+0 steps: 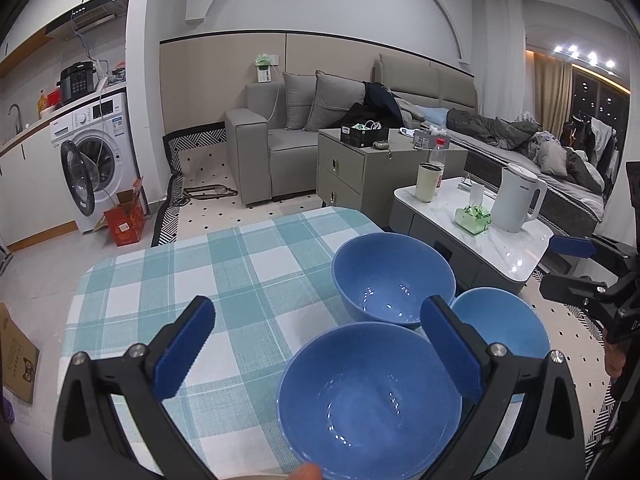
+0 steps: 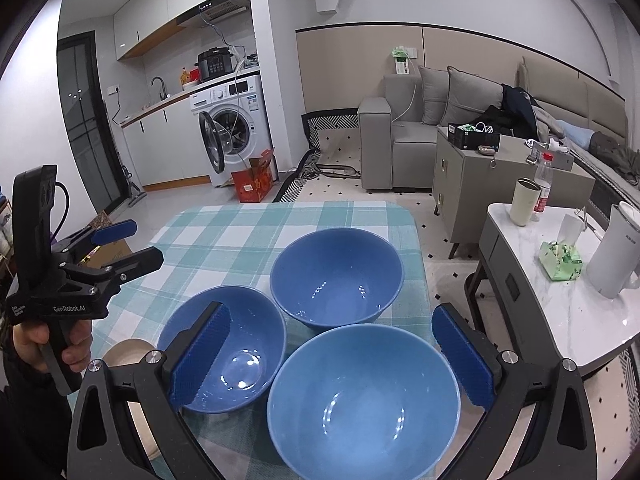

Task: Organize plates and bowls
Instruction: 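Move both open tools toward the large dark blue bowl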

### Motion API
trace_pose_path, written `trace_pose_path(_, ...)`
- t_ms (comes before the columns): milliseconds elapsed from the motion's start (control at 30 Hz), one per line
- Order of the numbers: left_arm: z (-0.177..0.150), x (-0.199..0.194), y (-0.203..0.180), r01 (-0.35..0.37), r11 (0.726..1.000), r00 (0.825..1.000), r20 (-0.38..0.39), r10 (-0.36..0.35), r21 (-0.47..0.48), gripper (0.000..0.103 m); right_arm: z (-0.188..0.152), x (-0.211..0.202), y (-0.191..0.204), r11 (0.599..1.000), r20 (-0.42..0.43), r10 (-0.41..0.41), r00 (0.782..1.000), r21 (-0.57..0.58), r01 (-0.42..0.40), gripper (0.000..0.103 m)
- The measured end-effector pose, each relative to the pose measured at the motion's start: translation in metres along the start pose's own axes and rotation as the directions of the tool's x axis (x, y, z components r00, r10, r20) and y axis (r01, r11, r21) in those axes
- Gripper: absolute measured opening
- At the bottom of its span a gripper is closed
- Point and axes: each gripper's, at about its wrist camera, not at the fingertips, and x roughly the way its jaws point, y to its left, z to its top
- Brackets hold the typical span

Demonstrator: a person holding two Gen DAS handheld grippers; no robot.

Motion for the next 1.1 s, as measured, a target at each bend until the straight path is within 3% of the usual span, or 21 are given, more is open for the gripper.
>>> trace_pose_path(633, 0.018, 0.056, 0.004, 0.017, 1.000, 0.998, -0.055, -0.017, -0.009, 0.103, 0.016, 0.048, -0.038, 0.997, -0.052, -0.022, 0.998, 0.068, 0.025, 0.102)
trace_pose_path(1100, 0.022, 0.100, -0.004, 0.061, 0.998, 0.986, -0.159, -0.060, 0.006, 0.103, 0.020, 0.094, -0.058, 0.989, -0.153, 0.055, 0.987, 0.148, -0.032, 0.102)
